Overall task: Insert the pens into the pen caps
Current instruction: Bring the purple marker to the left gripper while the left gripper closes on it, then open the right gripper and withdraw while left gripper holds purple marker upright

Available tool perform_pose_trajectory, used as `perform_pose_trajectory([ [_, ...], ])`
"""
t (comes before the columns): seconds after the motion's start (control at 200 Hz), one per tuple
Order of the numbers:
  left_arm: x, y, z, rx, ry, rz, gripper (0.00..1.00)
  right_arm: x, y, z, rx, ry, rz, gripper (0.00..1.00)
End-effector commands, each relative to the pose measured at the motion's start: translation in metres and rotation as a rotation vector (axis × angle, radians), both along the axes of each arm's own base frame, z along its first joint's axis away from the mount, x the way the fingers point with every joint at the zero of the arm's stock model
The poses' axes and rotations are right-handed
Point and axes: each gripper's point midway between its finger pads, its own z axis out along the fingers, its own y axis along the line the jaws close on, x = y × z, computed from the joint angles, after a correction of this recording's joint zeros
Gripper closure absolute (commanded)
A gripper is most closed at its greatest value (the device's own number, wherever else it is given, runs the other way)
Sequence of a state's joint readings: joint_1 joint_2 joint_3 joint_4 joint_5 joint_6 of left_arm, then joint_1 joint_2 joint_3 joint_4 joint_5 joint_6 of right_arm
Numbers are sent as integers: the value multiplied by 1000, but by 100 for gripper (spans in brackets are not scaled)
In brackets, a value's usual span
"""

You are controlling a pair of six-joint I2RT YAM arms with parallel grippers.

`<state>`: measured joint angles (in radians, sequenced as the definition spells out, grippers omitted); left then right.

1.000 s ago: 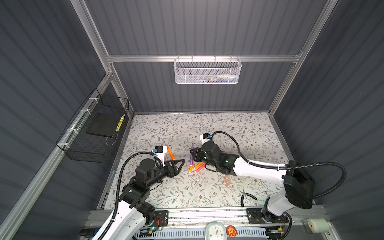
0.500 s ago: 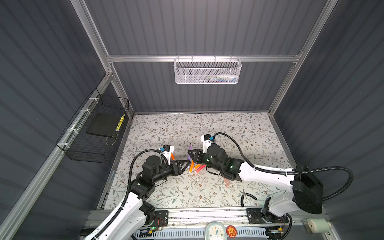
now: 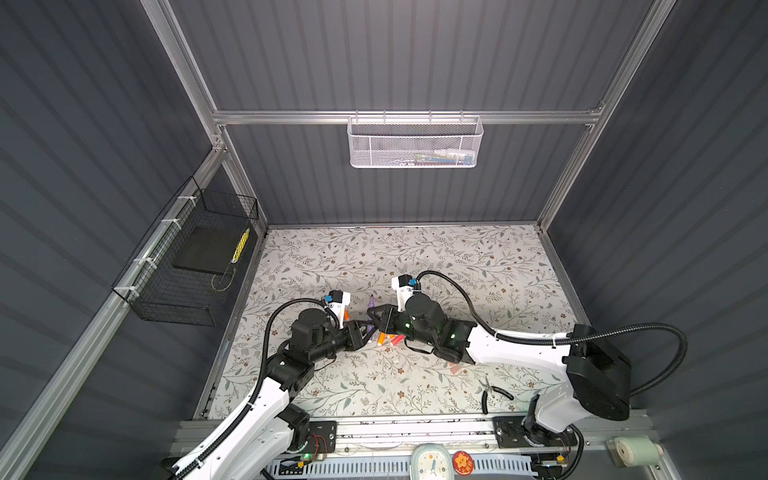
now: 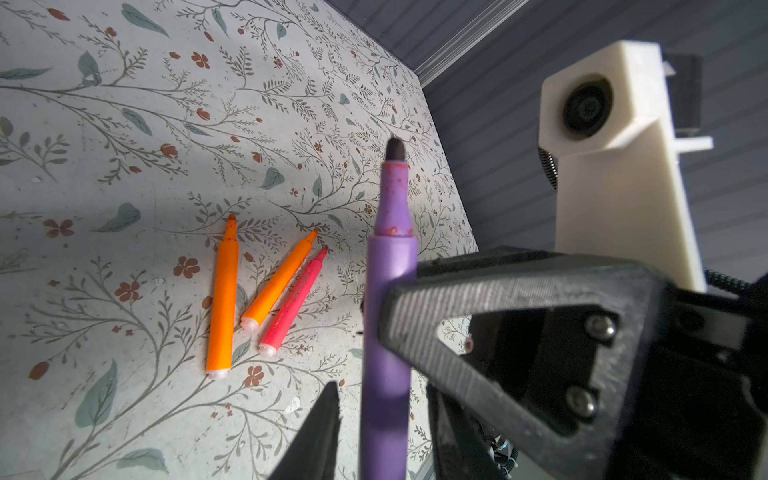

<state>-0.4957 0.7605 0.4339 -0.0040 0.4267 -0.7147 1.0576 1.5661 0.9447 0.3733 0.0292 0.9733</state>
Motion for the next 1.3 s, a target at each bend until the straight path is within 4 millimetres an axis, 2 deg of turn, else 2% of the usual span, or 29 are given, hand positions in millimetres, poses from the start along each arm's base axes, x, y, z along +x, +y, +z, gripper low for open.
perform_pose_trajectory([
  [0.0,7,-1,11,-5,-53,3,68,-9,13,13,64,-4,50,100],
  [0.205,9,-3,9,-6,-48,-1,77,-13,15,11,68,3,64,100],
  [0.285,10,-3,9,-6,-46,4,76,-14,17,10,69,5,70,100],
  [0.39,10,-3,11,-10,-51,10,67,-15,18,7,63,10,76,100],
  [0.51,11,-2,12,-6,-52,17,67,-16,19,4,62,16,80,100],
  [0.585,12,-1,11,-5,-53,22,73,-17,19,4,62,17,85,100],
  [0.79,12,-1,17,-15,-73,25,97,-16,20,0,50,18,83,100],
  [0.82,12,-1,17,-14,-77,23,100,-16,19,1,48,13,82,94],
  [0.89,10,-2,16,-10,-83,9,100,-13,15,3,37,-1,64,81],
  [0.975,6,-4,13,-14,-93,-18,100,-9,8,11,38,-24,51,59],
  [1.075,6,2,6,12,-94,5,100,-2,-9,25,48,-55,15,46],
  [1.191,10,11,1,79,-90,49,100,7,-46,36,16,-81,-69,38],
  [1.296,30,32,0,211,-87,179,100,7,-94,40,-66,-100,-170,31],
])
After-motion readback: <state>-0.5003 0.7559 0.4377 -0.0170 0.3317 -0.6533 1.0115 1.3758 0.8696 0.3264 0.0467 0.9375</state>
